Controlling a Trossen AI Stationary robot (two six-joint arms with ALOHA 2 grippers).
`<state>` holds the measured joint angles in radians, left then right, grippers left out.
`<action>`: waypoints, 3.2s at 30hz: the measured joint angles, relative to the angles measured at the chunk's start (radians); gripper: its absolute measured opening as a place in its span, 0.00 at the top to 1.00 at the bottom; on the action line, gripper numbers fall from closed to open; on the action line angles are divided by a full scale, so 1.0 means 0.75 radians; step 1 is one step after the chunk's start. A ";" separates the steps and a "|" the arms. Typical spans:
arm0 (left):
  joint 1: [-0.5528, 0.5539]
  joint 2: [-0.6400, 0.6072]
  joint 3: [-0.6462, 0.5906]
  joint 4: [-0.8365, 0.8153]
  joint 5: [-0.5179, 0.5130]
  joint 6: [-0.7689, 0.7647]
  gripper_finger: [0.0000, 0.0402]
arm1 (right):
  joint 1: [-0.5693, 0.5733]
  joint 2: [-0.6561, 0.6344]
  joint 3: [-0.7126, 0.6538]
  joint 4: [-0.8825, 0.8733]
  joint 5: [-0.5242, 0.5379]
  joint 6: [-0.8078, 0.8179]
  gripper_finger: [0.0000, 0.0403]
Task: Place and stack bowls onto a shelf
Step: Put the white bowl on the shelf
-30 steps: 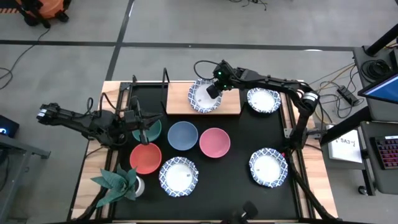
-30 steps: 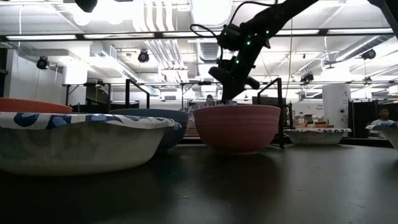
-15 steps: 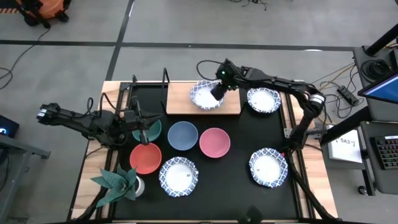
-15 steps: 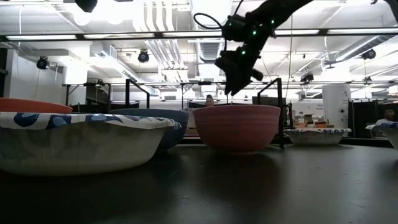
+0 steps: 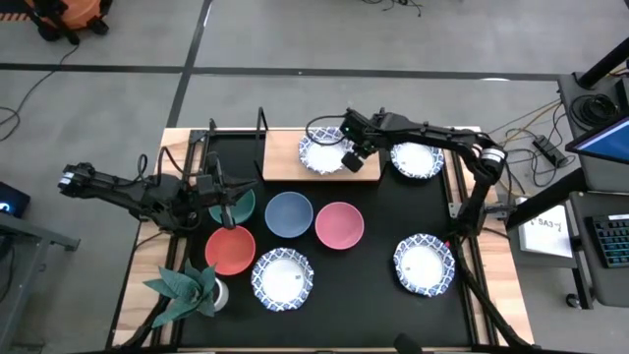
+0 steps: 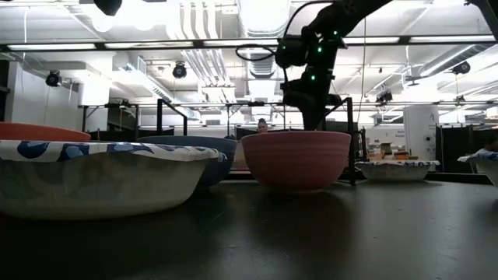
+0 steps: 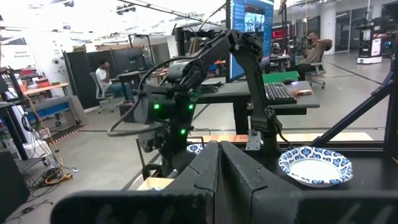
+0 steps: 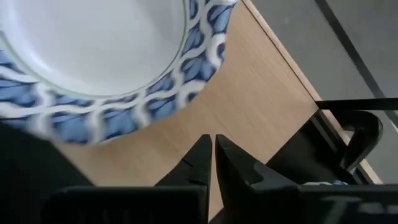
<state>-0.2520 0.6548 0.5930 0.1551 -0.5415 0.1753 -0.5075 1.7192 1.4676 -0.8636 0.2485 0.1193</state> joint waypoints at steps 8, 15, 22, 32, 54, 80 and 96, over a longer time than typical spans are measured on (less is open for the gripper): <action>0.000 -0.001 0.000 0.000 0.000 0.006 1.00 | 0.016 0.092 0.002 0.185 0.030 -0.021 0.98; 0.000 -0.001 0.001 0.001 0.000 0.006 1.00 | 0.045 0.131 -0.007 0.290 -0.130 0.001 0.98; 0.000 -0.002 0.001 0.000 0.000 0.006 1.00 | 0.048 0.101 -0.002 0.310 -0.127 -0.022 0.98; 0.000 0.000 0.001 -0.001 0.000 0.015 1.00 | 0.071 0.041 -0.002 0.012 -0.066 -0.191 0.98; 0.001 0.006 0.001 -0.007 0.000 0.042 1.00 | 0.116 0.069 0.005 -0.089 -0.131 -0.457 0.98; 0.001 0.015 0.001 0.014 0.000 0.040 1.00 | 0.002 0.195 0.066 0.659 0.074 -0.434 0.98; 0.001 0.016 0.002 0.010 0.001 0.056 1.00 | 0.024 0.287 0.065 0.728 -0.216 -0.333 0.98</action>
<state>-0.2516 0.6666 0.5941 0.1623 -0.5411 0.2176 -0.4896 1.9348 1.5166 -0.3176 0.0865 -0.1307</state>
